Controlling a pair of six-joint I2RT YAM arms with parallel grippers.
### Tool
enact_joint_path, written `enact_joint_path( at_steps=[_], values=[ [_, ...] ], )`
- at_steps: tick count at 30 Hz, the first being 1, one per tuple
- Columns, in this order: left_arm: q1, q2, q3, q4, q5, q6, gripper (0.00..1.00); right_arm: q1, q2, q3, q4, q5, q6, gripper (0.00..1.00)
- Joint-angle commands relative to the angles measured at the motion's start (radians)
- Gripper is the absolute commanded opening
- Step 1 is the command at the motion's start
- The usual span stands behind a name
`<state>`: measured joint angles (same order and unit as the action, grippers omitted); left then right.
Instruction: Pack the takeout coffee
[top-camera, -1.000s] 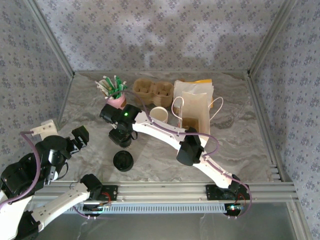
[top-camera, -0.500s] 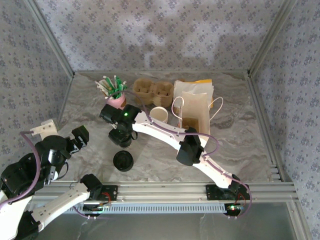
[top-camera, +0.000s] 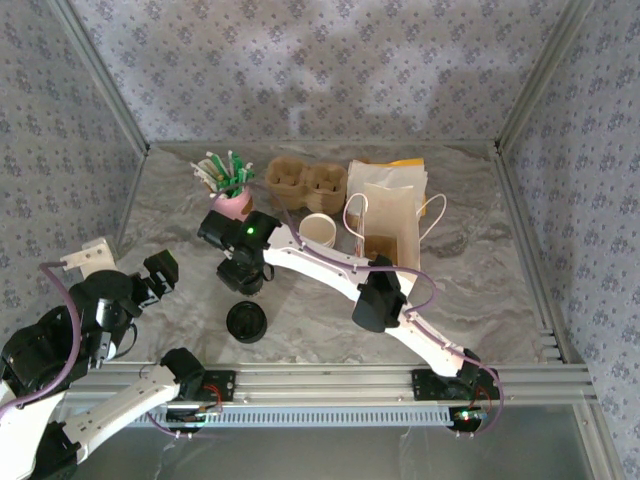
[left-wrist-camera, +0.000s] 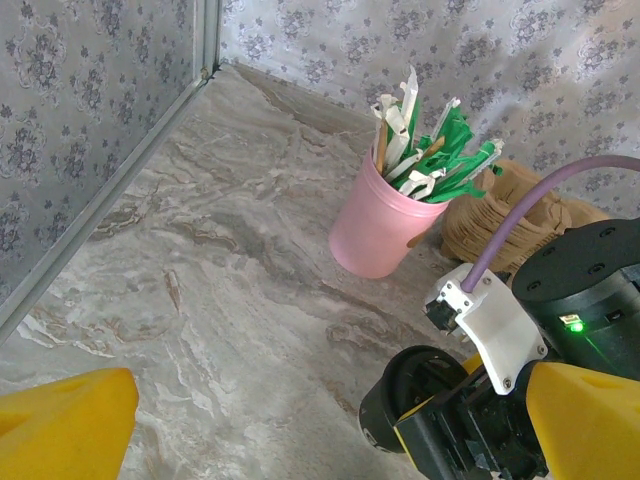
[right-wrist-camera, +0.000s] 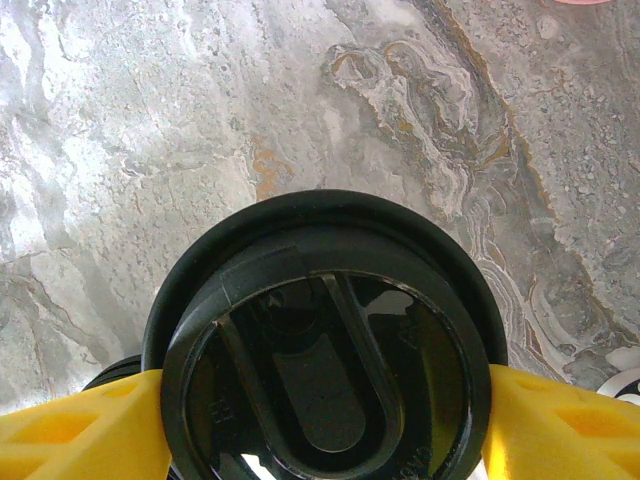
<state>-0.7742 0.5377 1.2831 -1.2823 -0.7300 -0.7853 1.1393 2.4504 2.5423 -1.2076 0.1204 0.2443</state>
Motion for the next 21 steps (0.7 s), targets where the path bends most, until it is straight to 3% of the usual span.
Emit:
enact_joint_path(
  at_steps=[1, 21],
  values=[
    [0.002, 0.01, 0.012, 0.013, -0.011, 0.023, 1.0, 0.0, 0.058, -0.012, -0.077, 0.033, -0.021, 0.76],
    [0.002, 0.081, 0.055, 0.058, 0.004, 0.073, 1.0, -0.006, -0.03, -0.014, -0.068, 0.065, 0.002, 0.68]
  ],
)
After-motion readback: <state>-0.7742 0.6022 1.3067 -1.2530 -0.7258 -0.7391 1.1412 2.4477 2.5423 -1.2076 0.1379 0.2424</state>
